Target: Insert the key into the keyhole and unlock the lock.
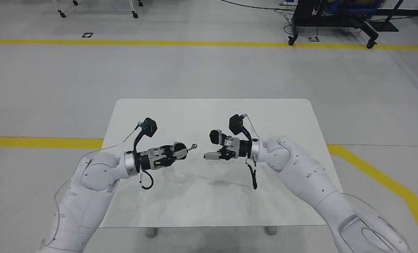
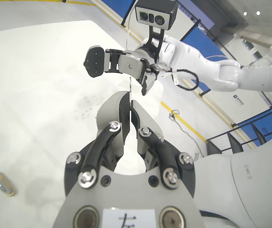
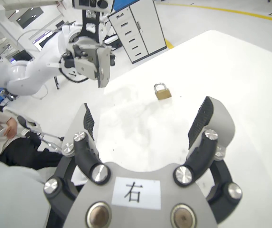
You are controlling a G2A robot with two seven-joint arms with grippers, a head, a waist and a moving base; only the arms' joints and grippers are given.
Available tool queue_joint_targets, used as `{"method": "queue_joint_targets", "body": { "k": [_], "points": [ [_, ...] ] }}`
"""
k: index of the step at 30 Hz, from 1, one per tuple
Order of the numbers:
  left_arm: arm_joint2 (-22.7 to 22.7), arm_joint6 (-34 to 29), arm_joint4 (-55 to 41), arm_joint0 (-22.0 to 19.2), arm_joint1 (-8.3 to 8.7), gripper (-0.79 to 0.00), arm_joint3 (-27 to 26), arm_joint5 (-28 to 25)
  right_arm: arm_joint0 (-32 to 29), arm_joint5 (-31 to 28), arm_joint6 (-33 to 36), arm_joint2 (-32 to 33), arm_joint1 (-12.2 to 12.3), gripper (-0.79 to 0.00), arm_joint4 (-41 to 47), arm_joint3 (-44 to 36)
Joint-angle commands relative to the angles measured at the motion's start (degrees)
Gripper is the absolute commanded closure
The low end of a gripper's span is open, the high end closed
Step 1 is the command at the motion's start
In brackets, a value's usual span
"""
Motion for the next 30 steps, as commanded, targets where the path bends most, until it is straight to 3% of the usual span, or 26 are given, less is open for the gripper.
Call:
{"method": "queue_joint_targets", "body": {
  "k": [1,2,5,8,17,23,25,28,30],
  "points": [
    [0.4,-0.5,0.1,-0.1,0.13,0.000,-0.2,-0.3,0.3,-0.6,6.0,-0.9,0.4,-0.785,7.5,-1.0],
    [0.5,-0.9,0.1,-0.3,0.21,0.000,-0.2,-0.4,0.6,-0.6,8.5,-1.3,0.6,-0.785,10.1,-1.4],
    [1.7,-3.3,0.0,-1.2,0.42,0.000,-0.4,-0.3,1.4,-0.6,13.5,-1.7,1.1,-0.539,15.8,-1.4],
    [3.3,-5.1,0.9,-2.4,0.49,0.000,-0.4,1.0,2.1,-0.6,16.1,-2.3,1.1,-0.379,18.7,-1.0],
    [6.0,-4.7,1.0,-4.6,0.56,0.000,1.4,2.0,4.3,-0.4,19.8,-4.5,0.4,-0.369,21.8,1.2],
    [7.0,-4.5,0.5,-5.3,0.76,0.000,2.1,1.6,5.4,-0.3,21.1,-5.6,-0.2,-0.320,23.4,2.4],
    [7.3,-4.5,0.4,-5.5,0.84,0.000,2.2,1.4,5.7,-0.5,21.4,-5.8,-0.4,-0.225,23.8,2.8],
    [7.5,-4.3,0.0,-5.8,0.98,0.000,2.8,1.1,5.9,-0.6,22.0,-6.3,-0.6,0.000,24.8,3.3],
    [7.6,-3.9,-0.2,-6.0,1.04,0.000,3.2,0.9,6.1,-0.6,22.4,-6.6,-0.7,0.000,25.5,3.7]
  ]
}}
